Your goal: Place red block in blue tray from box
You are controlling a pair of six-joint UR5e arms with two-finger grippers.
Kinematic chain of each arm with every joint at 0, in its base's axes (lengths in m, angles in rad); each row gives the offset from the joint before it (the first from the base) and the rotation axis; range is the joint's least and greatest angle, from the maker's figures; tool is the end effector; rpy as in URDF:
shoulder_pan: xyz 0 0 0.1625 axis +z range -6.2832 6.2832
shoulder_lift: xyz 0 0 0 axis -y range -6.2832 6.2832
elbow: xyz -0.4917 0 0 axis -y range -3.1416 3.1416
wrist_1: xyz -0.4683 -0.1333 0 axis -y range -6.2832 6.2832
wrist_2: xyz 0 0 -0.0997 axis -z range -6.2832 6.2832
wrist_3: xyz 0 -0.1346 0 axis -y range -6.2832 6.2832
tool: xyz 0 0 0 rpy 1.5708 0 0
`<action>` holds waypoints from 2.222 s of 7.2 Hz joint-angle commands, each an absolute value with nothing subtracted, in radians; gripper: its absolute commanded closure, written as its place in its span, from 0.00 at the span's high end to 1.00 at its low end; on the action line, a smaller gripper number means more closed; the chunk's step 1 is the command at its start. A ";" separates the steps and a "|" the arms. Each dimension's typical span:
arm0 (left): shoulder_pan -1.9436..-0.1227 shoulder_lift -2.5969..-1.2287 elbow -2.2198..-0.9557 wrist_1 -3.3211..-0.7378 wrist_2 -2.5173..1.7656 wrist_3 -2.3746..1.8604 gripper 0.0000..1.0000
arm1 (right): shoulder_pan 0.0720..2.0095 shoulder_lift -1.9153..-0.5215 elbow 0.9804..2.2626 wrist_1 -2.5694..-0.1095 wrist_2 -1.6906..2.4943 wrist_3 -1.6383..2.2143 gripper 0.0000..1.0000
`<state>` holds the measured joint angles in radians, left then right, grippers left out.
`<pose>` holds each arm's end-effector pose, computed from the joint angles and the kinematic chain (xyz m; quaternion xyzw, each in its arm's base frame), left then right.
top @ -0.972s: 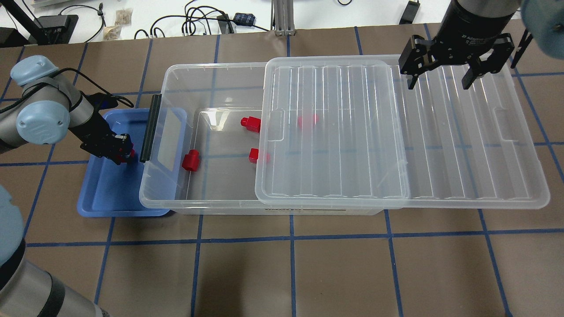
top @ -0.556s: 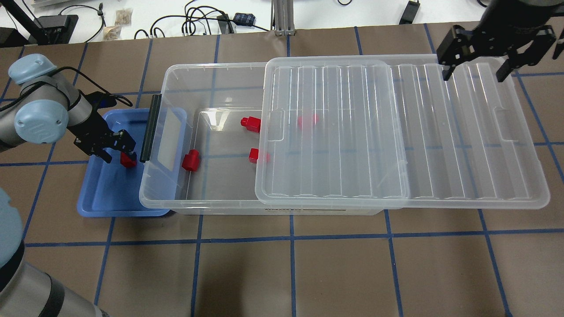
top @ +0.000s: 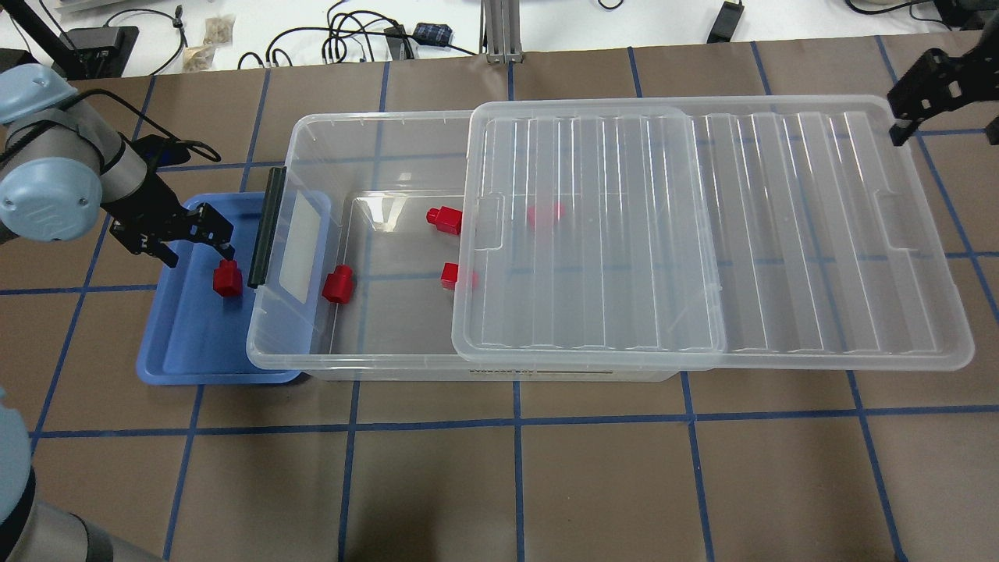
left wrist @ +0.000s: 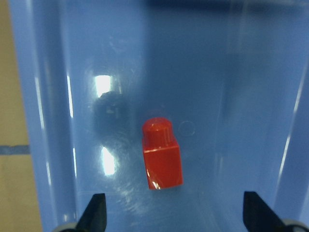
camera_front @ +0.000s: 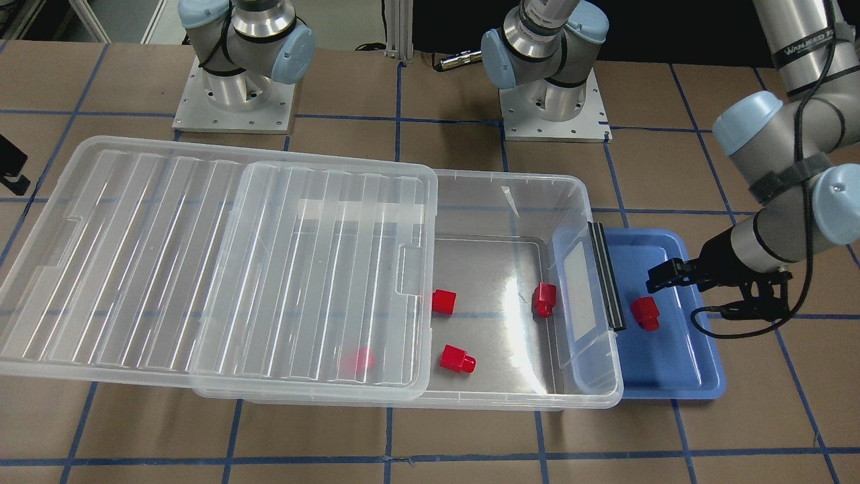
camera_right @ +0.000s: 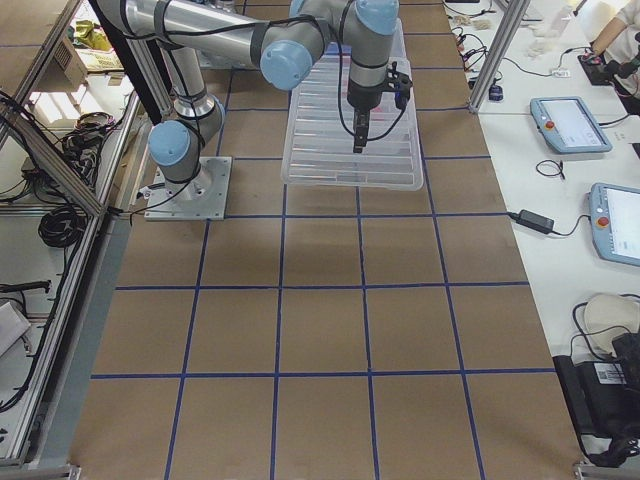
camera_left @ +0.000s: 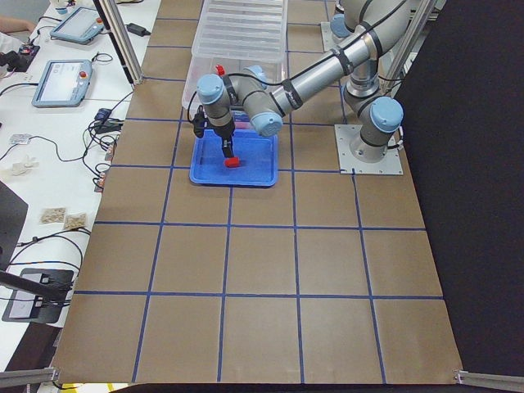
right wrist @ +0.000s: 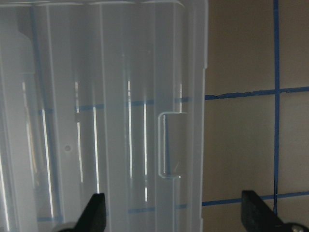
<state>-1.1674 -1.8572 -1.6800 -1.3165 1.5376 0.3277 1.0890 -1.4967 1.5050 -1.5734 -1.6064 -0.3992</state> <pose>0.1288 -0.6526 0.3065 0.0389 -0.9966 -0.0600 0.0407 -0.1658 -0.5944 0.5139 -0.0412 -0.9990 -0.0102 0.0149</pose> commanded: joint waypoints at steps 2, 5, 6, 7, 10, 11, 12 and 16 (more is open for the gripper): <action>-1.268 -1.725 -1.467 -1.599 1.567 0.200 1.00 | 0.938 -1.393 1.540 -1.676 -1.600 -0.642 1.00; -1.428 -1.634 -1.496 -1.620 1.572 0.120 1.00 | 0.934 -1.348 1.615 -1.782 -1.598 -0.641 1.00; -1.443 -1.631 -1.500 -1.644 1.569 0.120 1.00 | 0.934 -1.348 1.623 -1.773 -1.595 -0.634 1.00; -1.454 -1.629 -1.511 -1.646 1.571 0.120 1.00 | 0.942 -1.350 1.637 -1.779 -1.594 -0.629 1.00; -1.477 -1.621 -1.545 -1.644 1.568 0.120 1.00 | 0.971 -1.350 1.646 -1.782 -1.566 -0.624 1.00; -1.482 -1.621 -1.545 -1.644 1.569 0.120 1.00 | 0.994 -1.350 1.646 -1.782 -1.566 -0.608 1.00; -1.483 -1.623 -1.545 -1.644 1.569 0.120 1.00 | 1.012 -1.350 1.646 -1.781 -1.566 -0.600 1.00; -1.483 -1.612 -1.546 -1.646 1.571 0.120 1.00 | 1.078 -1.350 1.647 -1.781 -1.566 -0.514 1.00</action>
<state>-1.4833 -1.6165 -1.5452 -1.6449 1.5707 0.1197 1.0573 -1.3502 1.6465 -1.7810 -1.5663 -0.5449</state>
